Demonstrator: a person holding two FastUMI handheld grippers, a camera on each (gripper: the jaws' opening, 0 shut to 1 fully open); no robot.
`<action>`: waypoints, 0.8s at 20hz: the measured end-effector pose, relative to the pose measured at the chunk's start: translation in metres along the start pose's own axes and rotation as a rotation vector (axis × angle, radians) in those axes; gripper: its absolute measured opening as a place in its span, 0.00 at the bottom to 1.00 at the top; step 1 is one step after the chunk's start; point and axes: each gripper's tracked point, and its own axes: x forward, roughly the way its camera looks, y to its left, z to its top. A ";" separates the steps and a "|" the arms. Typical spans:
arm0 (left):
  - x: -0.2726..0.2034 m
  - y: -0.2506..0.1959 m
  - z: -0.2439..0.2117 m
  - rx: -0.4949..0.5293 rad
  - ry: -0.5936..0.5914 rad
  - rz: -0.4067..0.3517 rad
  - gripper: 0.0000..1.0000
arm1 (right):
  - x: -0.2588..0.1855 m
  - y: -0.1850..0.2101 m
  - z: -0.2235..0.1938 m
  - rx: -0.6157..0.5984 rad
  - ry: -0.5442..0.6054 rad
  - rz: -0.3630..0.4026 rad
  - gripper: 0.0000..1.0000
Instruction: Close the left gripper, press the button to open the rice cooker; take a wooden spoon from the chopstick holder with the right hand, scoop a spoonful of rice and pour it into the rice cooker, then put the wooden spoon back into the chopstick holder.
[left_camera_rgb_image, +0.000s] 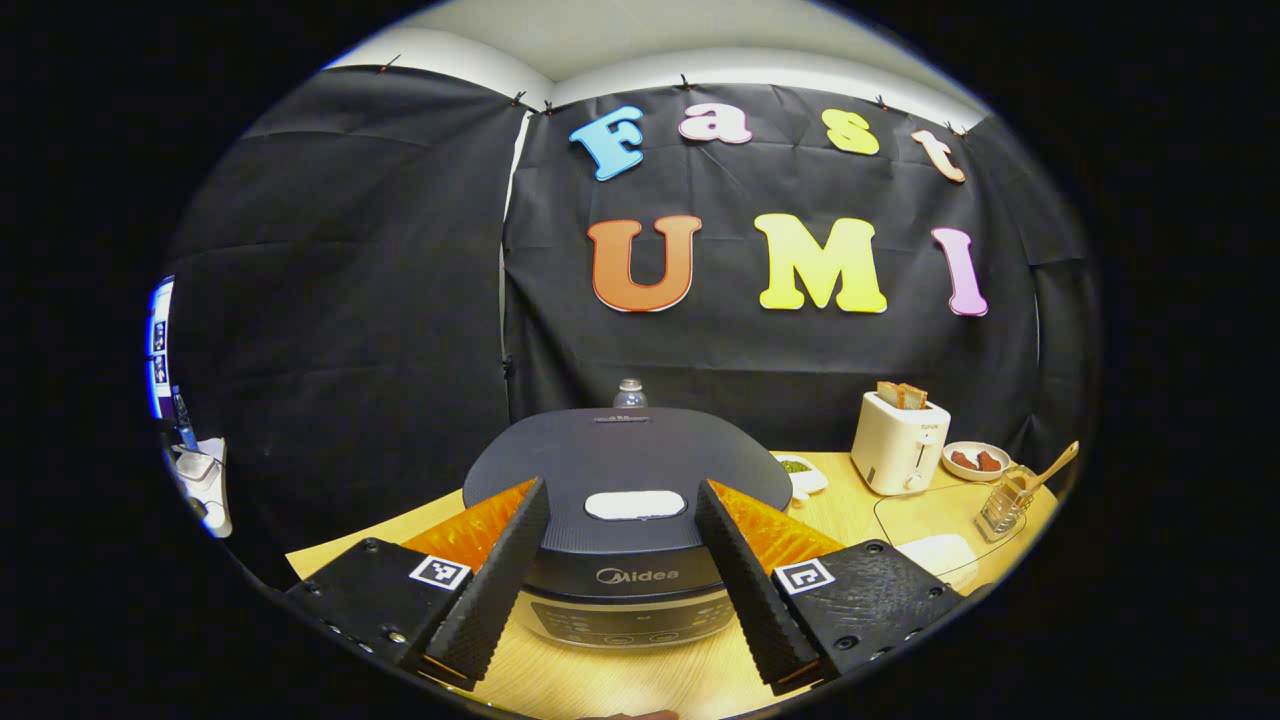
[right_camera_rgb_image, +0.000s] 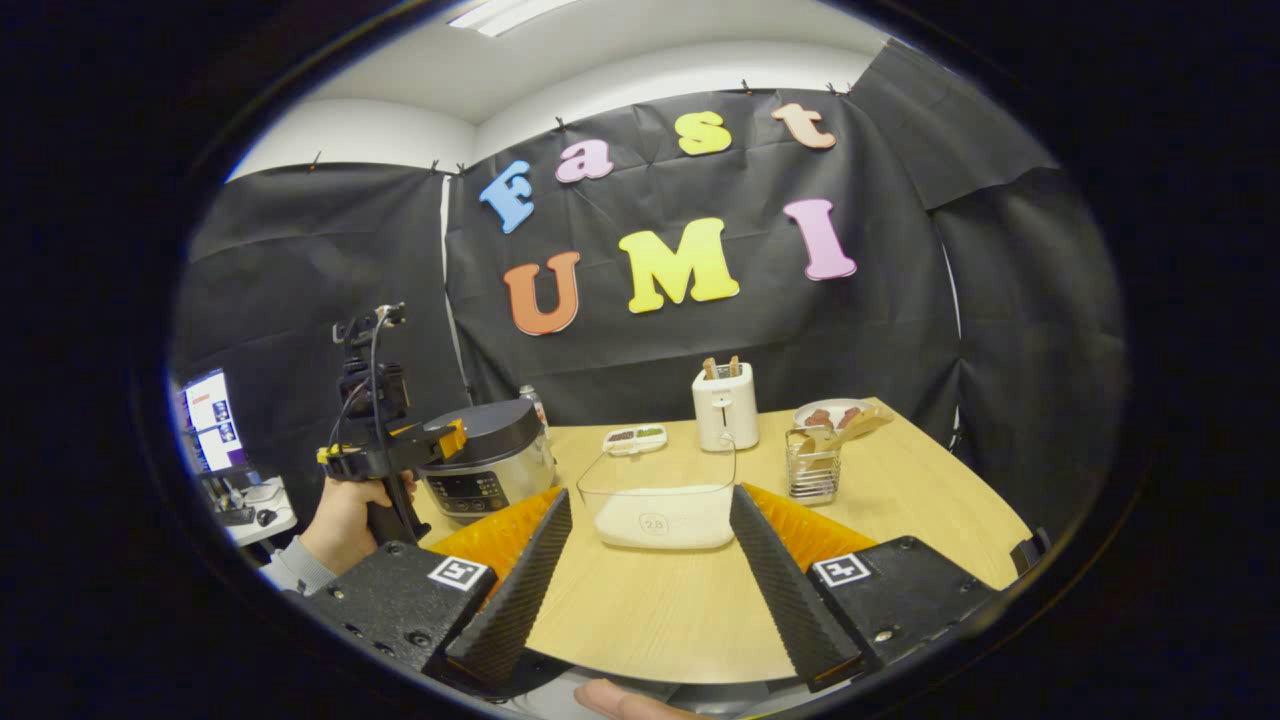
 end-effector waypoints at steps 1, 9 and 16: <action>-0.001 0.000 0.001 0.004 -0.004 -0.004 0.95 | 0.000 0.000 0.000 -0.003 0.003 0.000 1.00; -0.046 -0.005 0.010 -0.003 0.041 -0.038 0.92 | -0.004 -0.005 0.010 -0.029 -0.014 -0.025 1.00; -0.131 -0.012 0.037 -0.007 0.000 -0.104 0.91 | -0.019 -0.014 0.034 -0.042 -0.075 -0.056 0.96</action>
